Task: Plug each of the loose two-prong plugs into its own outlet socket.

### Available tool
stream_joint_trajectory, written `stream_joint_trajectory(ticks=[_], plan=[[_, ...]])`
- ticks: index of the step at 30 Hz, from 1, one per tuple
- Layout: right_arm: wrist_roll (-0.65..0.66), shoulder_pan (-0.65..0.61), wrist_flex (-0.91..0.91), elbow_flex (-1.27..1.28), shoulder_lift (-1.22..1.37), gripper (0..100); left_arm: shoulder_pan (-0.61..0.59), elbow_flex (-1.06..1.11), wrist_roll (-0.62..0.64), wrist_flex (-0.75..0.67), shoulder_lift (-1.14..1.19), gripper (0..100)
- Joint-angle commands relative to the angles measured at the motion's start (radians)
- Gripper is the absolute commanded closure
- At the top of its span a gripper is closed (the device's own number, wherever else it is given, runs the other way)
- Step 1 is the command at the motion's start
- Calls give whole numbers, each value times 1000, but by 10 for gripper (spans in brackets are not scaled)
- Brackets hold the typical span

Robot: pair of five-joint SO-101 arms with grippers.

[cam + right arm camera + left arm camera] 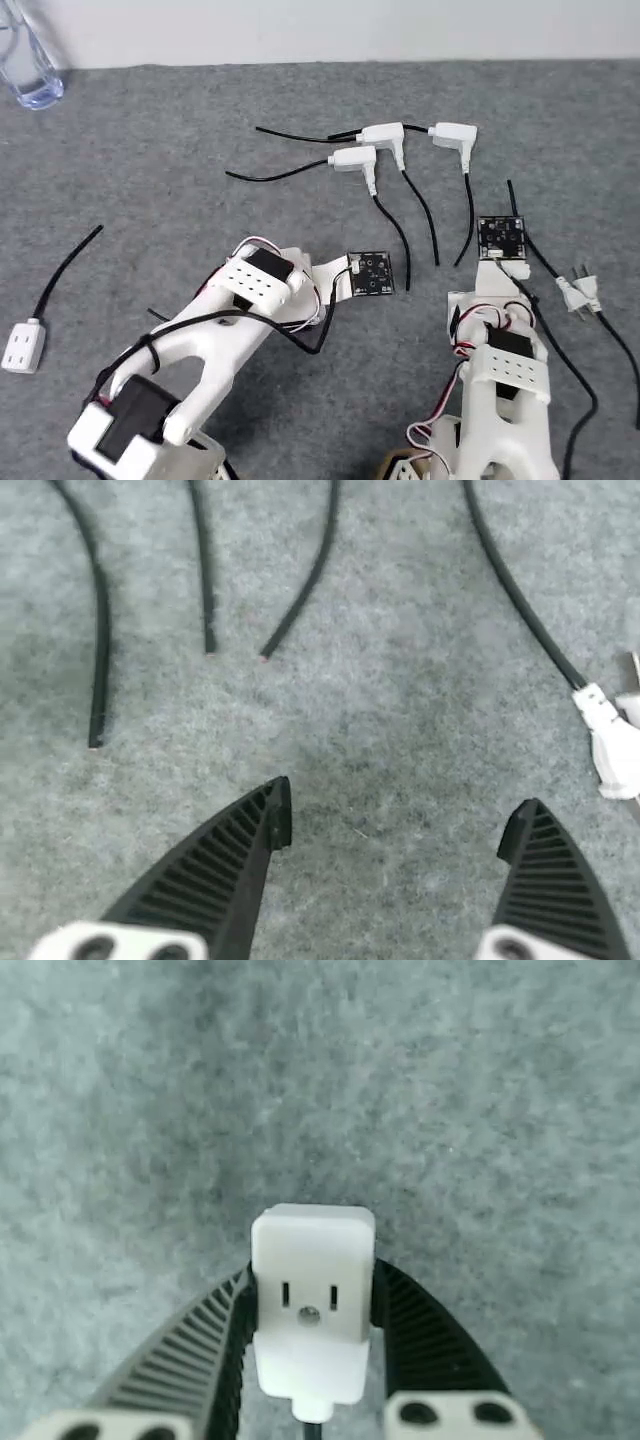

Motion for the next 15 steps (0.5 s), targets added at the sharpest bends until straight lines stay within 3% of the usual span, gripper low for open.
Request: stream_joint_trajectory(ticks=[1, 3, 8, 15], plan=[[17, -21, -22, -49, -10, 671, 8, -2, -2, -18, 5, 980], [18, -21, -30, -41, -12, 671, 8, -4, 49, -18, 5, 954], [20, -21, -54, -26, -15, 671, 8, -8, 98, -26, 5, 778], [61, -45, -53, -23, -13, 671, 9, -8, 98, -20, 5, 786]])
